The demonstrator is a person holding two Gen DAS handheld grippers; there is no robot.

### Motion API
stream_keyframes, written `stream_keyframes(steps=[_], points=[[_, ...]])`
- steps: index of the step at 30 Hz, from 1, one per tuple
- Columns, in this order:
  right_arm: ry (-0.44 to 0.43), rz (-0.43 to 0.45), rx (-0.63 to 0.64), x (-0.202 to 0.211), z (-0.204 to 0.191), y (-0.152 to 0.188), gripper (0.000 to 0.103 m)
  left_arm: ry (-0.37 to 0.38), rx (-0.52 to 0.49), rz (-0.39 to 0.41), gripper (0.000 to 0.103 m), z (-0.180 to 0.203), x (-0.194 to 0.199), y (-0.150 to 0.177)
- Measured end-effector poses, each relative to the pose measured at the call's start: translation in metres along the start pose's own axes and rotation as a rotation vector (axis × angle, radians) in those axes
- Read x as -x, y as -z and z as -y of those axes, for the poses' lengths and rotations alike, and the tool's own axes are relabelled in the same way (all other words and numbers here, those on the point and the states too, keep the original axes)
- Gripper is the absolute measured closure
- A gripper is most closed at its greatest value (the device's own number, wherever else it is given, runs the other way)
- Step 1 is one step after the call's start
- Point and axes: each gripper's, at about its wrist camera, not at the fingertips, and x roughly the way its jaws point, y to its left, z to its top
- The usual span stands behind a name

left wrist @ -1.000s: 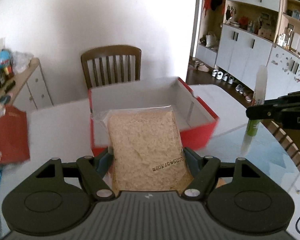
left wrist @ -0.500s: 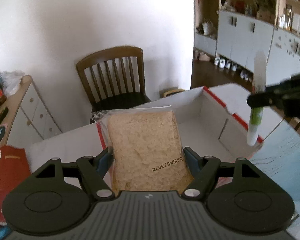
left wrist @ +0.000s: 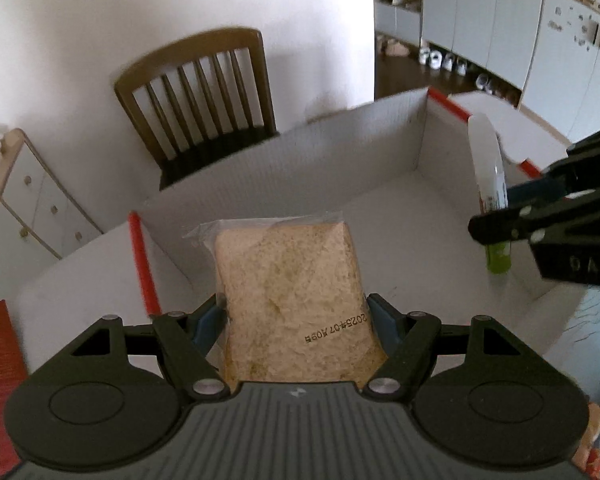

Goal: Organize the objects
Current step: 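Carry the glue stick and bread bag into the red box and release both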

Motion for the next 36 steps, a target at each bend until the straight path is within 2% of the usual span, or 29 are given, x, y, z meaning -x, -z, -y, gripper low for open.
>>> stream_keyframes(steps=[10, 13, 17, 20, 26, 29, 34, 36], points=[[0.014, -0.08, -0.011, -0.036, -0.003, 0.004, 0.086, 0.019, 0.015, -0.154, 0.028, -0.007, -0.042, -0.004], [0.026, -0.106, -0.014, -0.043, -0.004, 0.006, 0.086, 0.029, -0.021, -0.192, 0.027, -0.004, -0.047, -0.006], [0.027, -0.137, -0.038, -0.052, -0.003, 0.009, 0.086, 0.006, -0.082, -0.235, 0.027, 0.004, -0.053, -0.008], [0.024, -0.145, -0.051, -0.054, 0.0, 0.01, 0.085, 0.011, -0.105, -0.249, 0.023, 0.006, -0.055, -0.009], [0.016, -0.137, -0.054, -0.047, 0.005, 0.011, 0.077, 0.025, -0.093, -0.225, 0.022, 0.003, -0.057, -0.012], [0.005, -0.115, -0.052, -0.037, 0.01, 0.015, 0.068, 0.015, -0.076, -0.176, 0.022, 0.0, -0.048, -0.013], [-0.013, -0.072, -0.048, -0.015, 0.01, 0.016, 0.066, 0.012, -0.031, -0.104, 0.023, -0.006, -0.026, -0.013], [-0.02, -0.053, -0.045, -0.004, 0.01, 0.016, 0.06, 0.014, -0.013, -0.077, 0.023, -0.01, -0.017, -0.012]])
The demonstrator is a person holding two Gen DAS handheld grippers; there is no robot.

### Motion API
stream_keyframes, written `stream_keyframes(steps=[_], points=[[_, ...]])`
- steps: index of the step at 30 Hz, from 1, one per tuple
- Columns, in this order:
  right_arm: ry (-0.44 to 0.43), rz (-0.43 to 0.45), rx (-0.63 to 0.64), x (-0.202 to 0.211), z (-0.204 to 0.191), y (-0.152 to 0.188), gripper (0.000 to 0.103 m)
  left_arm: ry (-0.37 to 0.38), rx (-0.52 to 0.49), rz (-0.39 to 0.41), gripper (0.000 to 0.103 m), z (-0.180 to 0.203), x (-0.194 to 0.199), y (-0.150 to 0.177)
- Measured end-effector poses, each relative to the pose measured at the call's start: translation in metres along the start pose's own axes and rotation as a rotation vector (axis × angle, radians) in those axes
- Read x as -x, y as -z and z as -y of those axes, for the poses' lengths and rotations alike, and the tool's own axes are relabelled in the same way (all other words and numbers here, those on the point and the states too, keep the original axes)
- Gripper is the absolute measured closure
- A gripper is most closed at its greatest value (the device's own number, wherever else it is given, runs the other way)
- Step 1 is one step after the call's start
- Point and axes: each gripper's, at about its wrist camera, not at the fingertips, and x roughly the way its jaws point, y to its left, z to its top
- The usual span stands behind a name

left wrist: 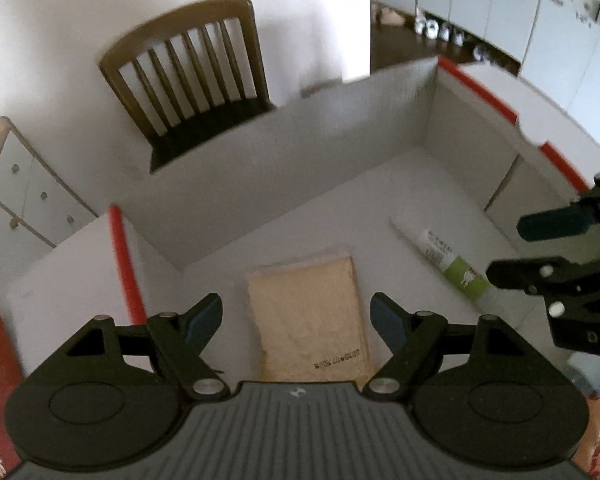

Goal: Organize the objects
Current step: 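Carry the glue stick and bread bag into the red box and release both, then withdraw both tools from the box back toward the plate of items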

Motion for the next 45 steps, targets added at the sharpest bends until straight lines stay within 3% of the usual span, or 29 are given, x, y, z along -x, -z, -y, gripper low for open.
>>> stream_keyframes(steps=[2, 16, 25, 28, 31, 36, 45], points=[[-0.012, 0.023, -0.002, 0.011, 0.0, 0.001, 0.056, 0.004, 0.023, 0.026, 0.023, -0.003, 0.011, 0.0], [-0.066, 0.14, 0.03, 0.082, -0.013, 0.021, 0.056, 0.033, 0.065, 0.166, 0.023, 0.014, 0.1, 0.02], [-0.082, 0.184, 0.052, 0.122, -0.016, 0.052, 0.054, 0.048, 0.097, 0.26, 0.023, 0.033, 0.151, 0.056], [-0.094, 0.196, 0.045, 0.135, -0.014, 0.064, 0.051, 0.047, 0.115, 0.275, 0.022, 0.041, 0.164, 0.068], [-0.099, 0.218, 0.051, 0.148, -0.015, 0.077, 0.039, 0.065, 0.131, 0.294, 0.022, 0.052, 0.177, 0.081], [-0.11, 0.256, 0.063, 0.169, -0.016, 0.096, 0.038, 0.064, 0.153, 0.328, 0.021, 0.071, 0.197, 0.102], [-0.126, 0.297, 0.057, 0.194, -0.007, 0.131, 0.025, 0.075, 0.206, 0.365, 0.018, 0.095, 0.219, 0.135]])
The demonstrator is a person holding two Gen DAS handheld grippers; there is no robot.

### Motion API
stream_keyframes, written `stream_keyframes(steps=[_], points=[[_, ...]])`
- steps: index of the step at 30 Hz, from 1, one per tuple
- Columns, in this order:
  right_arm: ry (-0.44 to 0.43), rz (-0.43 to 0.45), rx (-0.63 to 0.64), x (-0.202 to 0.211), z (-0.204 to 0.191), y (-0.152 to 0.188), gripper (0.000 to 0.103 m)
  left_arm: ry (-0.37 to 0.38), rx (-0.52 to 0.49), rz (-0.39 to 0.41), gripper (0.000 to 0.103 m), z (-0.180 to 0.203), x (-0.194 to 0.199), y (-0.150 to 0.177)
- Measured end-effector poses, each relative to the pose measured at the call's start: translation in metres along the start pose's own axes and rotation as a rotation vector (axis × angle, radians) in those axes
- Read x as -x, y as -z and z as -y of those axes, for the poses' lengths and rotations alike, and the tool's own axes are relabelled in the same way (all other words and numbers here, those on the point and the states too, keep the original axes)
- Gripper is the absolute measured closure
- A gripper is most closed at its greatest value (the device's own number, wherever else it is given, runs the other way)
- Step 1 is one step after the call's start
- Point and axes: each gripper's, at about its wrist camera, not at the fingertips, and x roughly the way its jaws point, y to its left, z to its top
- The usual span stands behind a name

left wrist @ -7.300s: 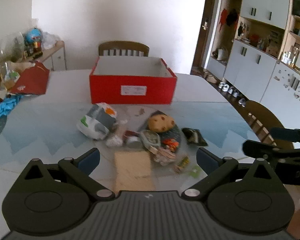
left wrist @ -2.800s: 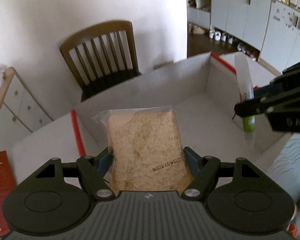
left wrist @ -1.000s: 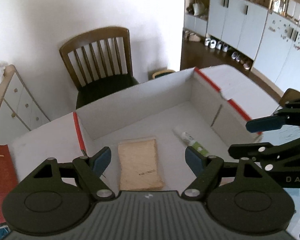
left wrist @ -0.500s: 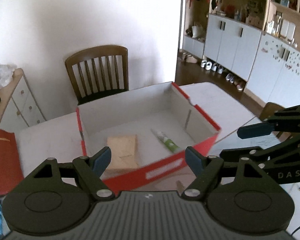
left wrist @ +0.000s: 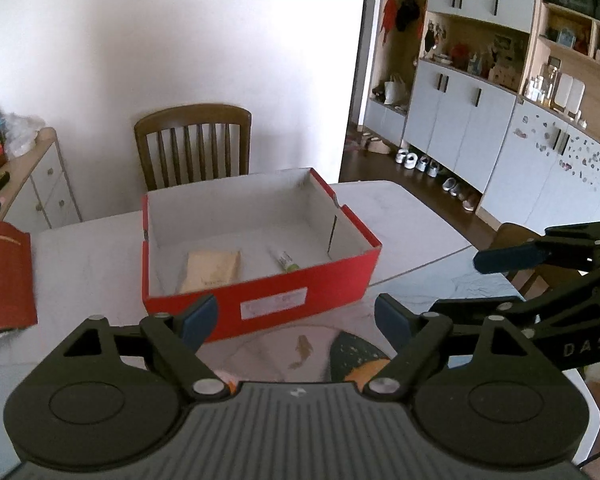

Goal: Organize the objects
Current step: 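Withdraw both tools from the box back toward the plate of items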

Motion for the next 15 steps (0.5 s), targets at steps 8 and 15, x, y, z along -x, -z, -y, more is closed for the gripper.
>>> stream_keyframes(steps=[8, 15], points=[[0.014, 0.033, 0.013, 0.022, 0.002, 0.024, 0.014, -0.014, 0.037, -0.001, 0.018, 0.012, 0.018, 0.028], [0.016, 0.041, 0.005, 0.033, 0.007, 0.05, 0.005, -0.018, 0.037, 0.019, 0.0, 0.024, 0.029, 0.05]])
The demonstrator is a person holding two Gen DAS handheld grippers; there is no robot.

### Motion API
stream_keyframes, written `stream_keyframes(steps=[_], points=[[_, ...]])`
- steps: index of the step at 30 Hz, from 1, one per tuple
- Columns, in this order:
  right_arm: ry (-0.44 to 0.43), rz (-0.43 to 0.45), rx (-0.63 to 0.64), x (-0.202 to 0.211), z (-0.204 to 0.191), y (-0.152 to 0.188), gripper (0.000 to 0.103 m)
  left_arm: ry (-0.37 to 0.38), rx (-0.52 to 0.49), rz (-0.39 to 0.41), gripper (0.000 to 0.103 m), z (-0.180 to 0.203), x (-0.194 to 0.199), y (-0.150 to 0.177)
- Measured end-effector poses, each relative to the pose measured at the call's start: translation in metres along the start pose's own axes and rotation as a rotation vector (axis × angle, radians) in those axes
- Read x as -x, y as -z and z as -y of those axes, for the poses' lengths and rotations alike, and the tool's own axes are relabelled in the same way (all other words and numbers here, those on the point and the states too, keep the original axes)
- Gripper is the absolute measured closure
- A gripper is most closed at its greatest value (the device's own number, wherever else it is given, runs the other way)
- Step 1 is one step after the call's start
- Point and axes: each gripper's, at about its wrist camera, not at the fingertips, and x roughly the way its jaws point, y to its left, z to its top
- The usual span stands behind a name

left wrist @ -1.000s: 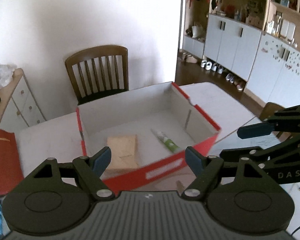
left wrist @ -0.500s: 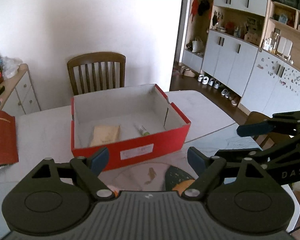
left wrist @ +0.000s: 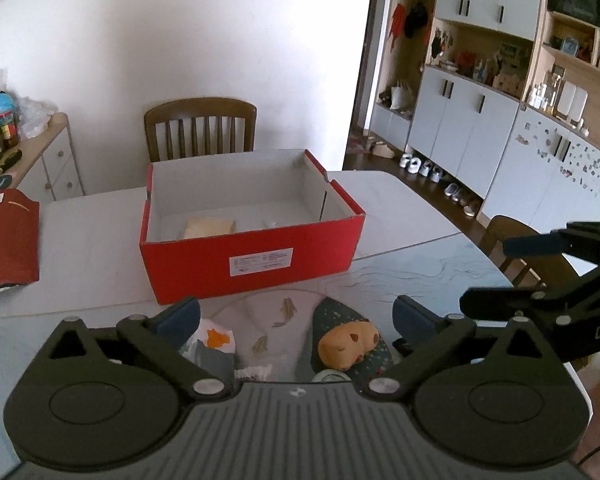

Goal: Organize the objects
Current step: 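Withdraw both tools from the box back toward the plate of items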

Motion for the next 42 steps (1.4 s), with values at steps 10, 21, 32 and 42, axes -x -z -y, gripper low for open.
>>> stream_keyframes(steps=[10, 21, 32, 42], points=[[0.023, -0.034, -0.025, -0.001, 0.006, 0.041, 0.005, -0.004, 0.032, -0.026, 0.0, 0.001, -0.003, 0.037], [0.016, -0.112, -0.003, -0.018, 0.001, 0.08, 0.005, -0.038, 0.062, -0.064, 0.0, -0.015, -0.02, 0.079], [0.033, -0.187, 0.021, -0.039, -0.003, 0.106, 0.006, -0.044, 0.011, -0.088, 0.0, -0.04, -0.045, 0.082], [0.076, -0.269, -0.041, -0.066, 0.008, 0.119, 0.011, -0.152, -0.046, -0.102, 0.0, -0.073, -0.074, 0.068]])
